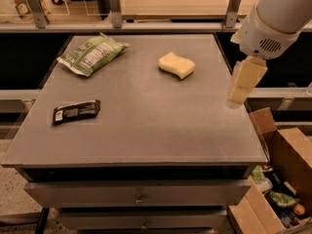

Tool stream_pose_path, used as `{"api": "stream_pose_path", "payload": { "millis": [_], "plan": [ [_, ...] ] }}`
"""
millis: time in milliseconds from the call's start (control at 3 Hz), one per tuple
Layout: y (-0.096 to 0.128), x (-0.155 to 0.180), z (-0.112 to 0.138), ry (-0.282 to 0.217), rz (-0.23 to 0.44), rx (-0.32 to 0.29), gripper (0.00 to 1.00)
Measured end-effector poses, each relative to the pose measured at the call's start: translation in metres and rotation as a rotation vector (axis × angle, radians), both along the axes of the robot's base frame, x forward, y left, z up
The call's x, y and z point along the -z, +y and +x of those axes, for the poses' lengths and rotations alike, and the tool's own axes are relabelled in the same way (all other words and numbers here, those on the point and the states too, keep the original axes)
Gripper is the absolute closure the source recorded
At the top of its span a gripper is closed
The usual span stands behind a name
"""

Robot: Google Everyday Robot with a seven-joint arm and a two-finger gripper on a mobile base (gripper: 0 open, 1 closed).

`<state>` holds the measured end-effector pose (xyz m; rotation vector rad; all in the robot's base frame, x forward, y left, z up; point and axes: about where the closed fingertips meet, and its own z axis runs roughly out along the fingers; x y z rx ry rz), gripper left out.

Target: Move sponge near rxbar chocolate

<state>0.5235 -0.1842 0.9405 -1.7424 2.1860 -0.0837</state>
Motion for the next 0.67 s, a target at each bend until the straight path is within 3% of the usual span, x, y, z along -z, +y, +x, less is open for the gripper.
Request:
{"api": "stream_pose_path", "payload": {
  "millis": [667],
  "plan": [
    [0.057,0.05,0.101,-0.082,0.1,-0.01,0.0]
  ]
}}
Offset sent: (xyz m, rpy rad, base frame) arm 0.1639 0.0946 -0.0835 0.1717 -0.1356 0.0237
